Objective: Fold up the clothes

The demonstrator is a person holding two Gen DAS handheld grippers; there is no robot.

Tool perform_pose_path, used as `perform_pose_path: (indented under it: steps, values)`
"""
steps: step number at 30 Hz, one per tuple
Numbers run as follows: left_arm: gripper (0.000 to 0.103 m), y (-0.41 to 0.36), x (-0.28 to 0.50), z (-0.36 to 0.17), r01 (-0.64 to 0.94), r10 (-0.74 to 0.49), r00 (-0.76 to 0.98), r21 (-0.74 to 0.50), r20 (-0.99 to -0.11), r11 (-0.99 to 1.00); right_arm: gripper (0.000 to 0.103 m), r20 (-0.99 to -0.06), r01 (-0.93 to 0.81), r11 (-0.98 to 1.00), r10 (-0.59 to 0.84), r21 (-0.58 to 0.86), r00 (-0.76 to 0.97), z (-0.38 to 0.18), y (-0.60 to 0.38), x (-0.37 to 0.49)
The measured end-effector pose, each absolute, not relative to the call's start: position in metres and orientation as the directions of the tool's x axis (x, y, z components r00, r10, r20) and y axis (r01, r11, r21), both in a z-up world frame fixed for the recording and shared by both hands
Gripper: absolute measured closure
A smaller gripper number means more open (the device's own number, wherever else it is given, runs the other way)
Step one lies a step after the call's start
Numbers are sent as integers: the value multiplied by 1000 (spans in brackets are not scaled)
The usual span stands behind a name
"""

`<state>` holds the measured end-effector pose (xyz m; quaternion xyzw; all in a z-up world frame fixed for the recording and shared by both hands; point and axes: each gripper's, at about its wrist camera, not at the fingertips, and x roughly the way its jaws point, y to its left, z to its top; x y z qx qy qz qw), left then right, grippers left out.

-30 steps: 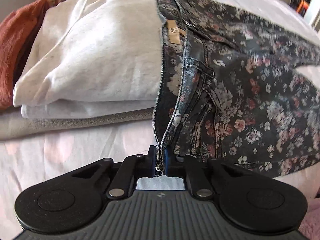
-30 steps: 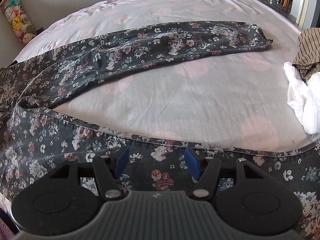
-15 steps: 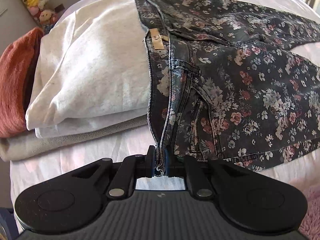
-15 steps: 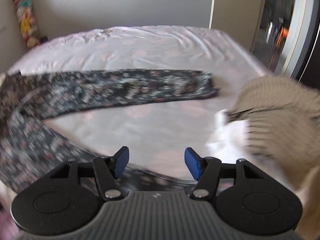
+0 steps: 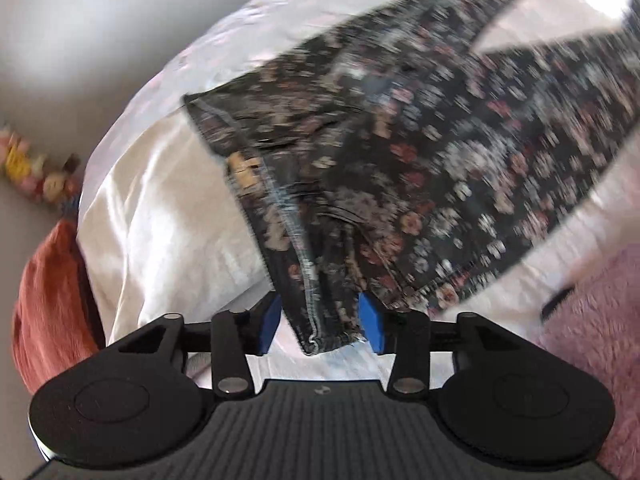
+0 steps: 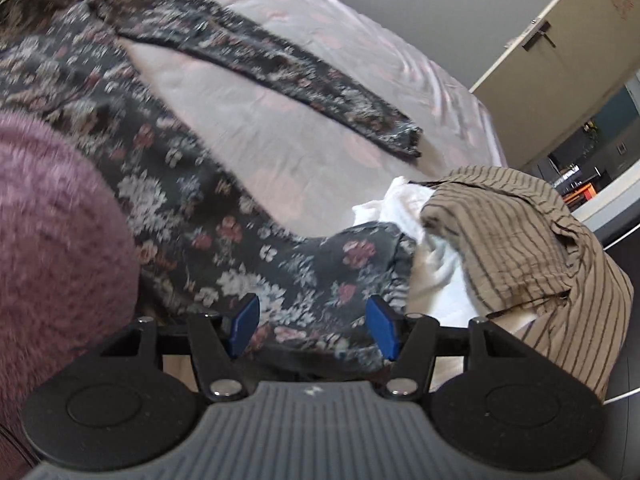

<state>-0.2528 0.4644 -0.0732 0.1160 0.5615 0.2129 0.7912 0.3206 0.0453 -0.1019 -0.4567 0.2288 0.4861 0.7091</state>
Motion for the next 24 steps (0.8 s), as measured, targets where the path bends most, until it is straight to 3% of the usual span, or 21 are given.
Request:
perform_pose_path:
  steps: [6,14,20,24]
  values:
    - [61,441,-233,-105,83,387,218,412,-896,907,41,-762,-904,227,486,-361,427,-103,36,324]
    - [61,451,-206,-150,281,299,103,316,-949,906,40,-769,-887,343,460,-308,445,-107,25,332]
    - [54,459,-193,-181,327,252,-3,237,-968,915,40,-770,-899,333,480,-283,420,-105,23,336]
    - [52,458,-195,-186,309,268,-4,254,-963,917,40,-778,-925,196,500,-326,380,-101,27,327]
